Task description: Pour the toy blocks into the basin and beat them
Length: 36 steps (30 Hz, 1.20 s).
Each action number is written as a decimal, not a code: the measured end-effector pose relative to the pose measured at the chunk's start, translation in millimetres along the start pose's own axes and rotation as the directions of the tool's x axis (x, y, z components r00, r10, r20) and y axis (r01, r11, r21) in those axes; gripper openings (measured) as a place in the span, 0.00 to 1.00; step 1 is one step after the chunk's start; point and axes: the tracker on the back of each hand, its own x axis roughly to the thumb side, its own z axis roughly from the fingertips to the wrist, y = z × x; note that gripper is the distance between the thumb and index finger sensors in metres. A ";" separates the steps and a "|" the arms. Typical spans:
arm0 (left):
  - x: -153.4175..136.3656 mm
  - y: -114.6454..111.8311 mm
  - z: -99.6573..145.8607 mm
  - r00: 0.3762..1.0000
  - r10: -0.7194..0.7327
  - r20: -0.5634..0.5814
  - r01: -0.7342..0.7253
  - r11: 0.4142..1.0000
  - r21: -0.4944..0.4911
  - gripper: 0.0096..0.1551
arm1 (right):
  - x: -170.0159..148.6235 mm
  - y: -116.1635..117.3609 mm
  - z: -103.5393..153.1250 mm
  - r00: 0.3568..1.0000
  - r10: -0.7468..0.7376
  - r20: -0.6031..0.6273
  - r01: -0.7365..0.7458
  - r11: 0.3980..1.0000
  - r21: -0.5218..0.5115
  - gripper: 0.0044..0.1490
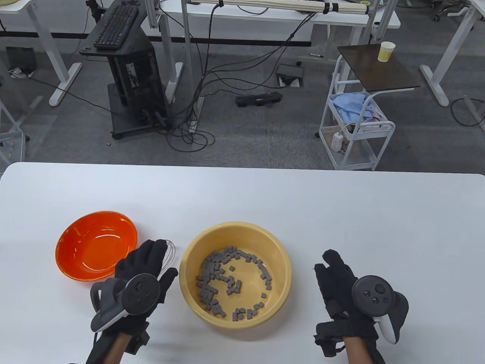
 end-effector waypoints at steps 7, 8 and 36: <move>-3.8 -28.5 -9.4 0.999 -0.032 0.025 0.032 0.999 0.017 0.43 | -2.9 9.7 0.7 0.987 0.106 0.121 -0.102 0.994 -0.038 0.36; -4.4 -31.1 -9.6 0.999 -0.043 0.019 0.043 0.999 0.014 0.43 | -4.3 11.3 1.4 0.983 0.128 0.131 -0.122 0.991 -0.052 0.36; -27.7 -56.1 5.2 0.952 -0.293 -0.091 0.288 0.955 -0.067 0.48 | -38.4 27.6 17.4 0.849 0.503 0.162 -0.491 0.864 -0.111 0.42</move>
